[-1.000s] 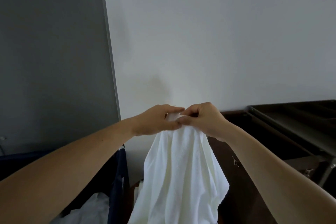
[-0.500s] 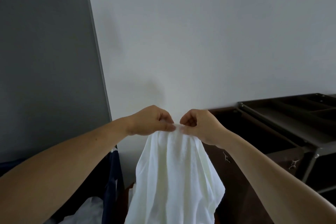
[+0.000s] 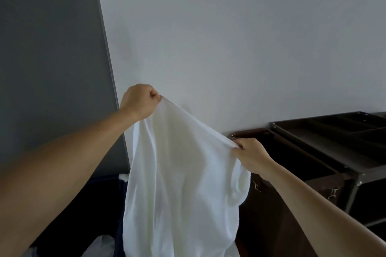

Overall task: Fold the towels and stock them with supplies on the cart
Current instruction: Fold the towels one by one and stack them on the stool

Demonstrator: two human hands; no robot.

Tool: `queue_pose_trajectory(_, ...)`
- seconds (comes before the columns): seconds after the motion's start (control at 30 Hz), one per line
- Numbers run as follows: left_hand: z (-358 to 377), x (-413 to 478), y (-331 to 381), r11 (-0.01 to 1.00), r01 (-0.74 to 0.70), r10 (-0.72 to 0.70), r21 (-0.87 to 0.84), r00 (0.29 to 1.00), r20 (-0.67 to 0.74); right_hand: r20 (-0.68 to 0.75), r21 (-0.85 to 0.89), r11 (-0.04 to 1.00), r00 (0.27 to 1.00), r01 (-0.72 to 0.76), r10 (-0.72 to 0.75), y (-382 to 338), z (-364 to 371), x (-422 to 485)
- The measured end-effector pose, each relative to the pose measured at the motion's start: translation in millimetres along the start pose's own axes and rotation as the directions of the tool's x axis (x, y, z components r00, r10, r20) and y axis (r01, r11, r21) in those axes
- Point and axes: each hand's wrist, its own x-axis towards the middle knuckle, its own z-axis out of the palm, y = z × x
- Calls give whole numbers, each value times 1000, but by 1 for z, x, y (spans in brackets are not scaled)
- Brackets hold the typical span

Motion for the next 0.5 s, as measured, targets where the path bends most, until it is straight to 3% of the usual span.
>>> queue_pose_trajectory(0.17, 21, -19, -39, 992, 108, -111, 60, 992, 55, 82, -108, 993, 995, -45, 54, 21, -11, 0)
queue_pose_trajectory(0.33, 28, -29, -51, 991, 125, -128, 46, 990, 64, 182, -276, 957, 982, 94, -44, 35, -12, -3)
queue_pose_trajectory(0.4, 26, -29, -58, 987, 159, -160, 28, 985, 57, 152, -258, 956, 983, 137, -100, 42, -8, -8)
queue_pose_trajectory(0.5, 23, -31, -72, 976, 217, -219, 30, 974, 53, 86, -99, 987, 989, 130, -122, 47, -5, -18)
